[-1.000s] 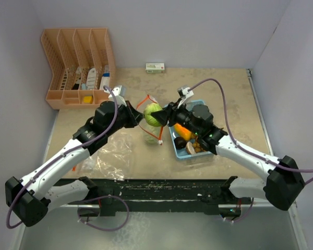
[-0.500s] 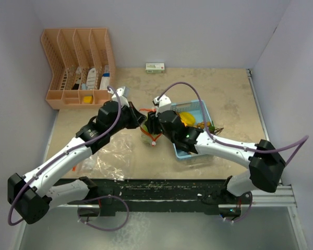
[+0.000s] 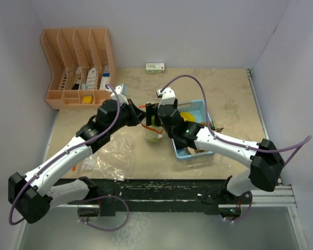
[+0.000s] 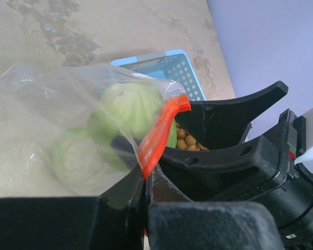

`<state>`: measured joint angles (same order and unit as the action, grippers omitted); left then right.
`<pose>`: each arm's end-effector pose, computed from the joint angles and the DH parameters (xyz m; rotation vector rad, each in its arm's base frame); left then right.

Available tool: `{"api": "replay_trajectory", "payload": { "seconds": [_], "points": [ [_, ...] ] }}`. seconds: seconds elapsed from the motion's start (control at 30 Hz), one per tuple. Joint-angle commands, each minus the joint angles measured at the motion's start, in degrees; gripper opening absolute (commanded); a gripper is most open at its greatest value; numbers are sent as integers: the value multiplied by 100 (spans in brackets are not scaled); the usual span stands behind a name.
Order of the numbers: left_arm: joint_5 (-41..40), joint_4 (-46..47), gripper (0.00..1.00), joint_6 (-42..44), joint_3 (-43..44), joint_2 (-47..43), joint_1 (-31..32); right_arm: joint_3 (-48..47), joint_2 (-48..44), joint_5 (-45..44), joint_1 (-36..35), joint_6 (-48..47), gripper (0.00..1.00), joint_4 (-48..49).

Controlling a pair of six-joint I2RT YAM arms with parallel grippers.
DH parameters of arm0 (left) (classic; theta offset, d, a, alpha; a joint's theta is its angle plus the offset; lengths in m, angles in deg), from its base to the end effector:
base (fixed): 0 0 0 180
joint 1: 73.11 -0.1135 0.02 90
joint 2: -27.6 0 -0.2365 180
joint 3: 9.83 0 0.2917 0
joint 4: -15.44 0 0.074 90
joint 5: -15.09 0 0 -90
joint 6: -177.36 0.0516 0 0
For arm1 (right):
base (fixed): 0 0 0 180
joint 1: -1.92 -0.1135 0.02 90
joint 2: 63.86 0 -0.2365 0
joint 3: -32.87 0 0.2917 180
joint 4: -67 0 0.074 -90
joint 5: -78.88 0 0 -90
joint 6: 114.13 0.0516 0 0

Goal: Place the food in the zip-top bag and seal the zipper
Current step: Place the fake vegetable in the zipper food storage bag.

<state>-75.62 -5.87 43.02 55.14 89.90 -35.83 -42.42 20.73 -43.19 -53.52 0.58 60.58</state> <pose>0.2554 -0.1936 0.2963 -0.1329 2.0088 -0.9353 0.2488 0.3130 0.2699 -0.0984 1.8257 0.4782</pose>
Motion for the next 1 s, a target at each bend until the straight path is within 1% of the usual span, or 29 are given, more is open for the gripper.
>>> {"api": "replay_trajectory", "payload": {
  "seconds": [0.0, 0.13, 0.17, 0.3, 0.43, 0.53, 0.63, 0.7, 0.83, 0.9, 0.97],
  "points": [
    [167, 298, 0, -62, 56, 17, 48, -215, -253, 531, -99, 52, 91, 756],
    [67, 219, 0, -31, 72, 14, 49, -78, -558, 900, -97, -85, 100, 776],
    [36, 195, 0, -33, 70, 24, 45, -117, -641, 1011, -98, -203, 99, 759],
    [-109, 182, 0, -104, 22, 49, 52, -289, -886, 1419, -99, -249, 100, 186],
    [-126, 251, 0, -134, -43, 122, 52, -58, -1330, 1738, -99, -245, 99, 259],
    [-114, 255, 0, -139, -41, 182, 52, -25, -1506, 1942, -99, -215, 99, 115],
    [-135, 279, 0, -145, -69, 211, 49, 90, -1705, 2210, -99, -235, 99, 240],
    [-152, 295, 0, -153, -83, 210, 52, 110, -1773, 2028, -99, -222, 100, 120],
    [-160, 252, 0, -133, -54, 148, 51, 116, -1834, 555, -34, 232, 96, -636],
    [-182, 203, 0, -103, -14, 89, 52, 140, -1827, 348, 113, 435, 95, -968],
    [-193, 165, 0, -86, 21, 20, 52, 235, -1804, 516, 330, 554, 92, -1124]
  ]
}}
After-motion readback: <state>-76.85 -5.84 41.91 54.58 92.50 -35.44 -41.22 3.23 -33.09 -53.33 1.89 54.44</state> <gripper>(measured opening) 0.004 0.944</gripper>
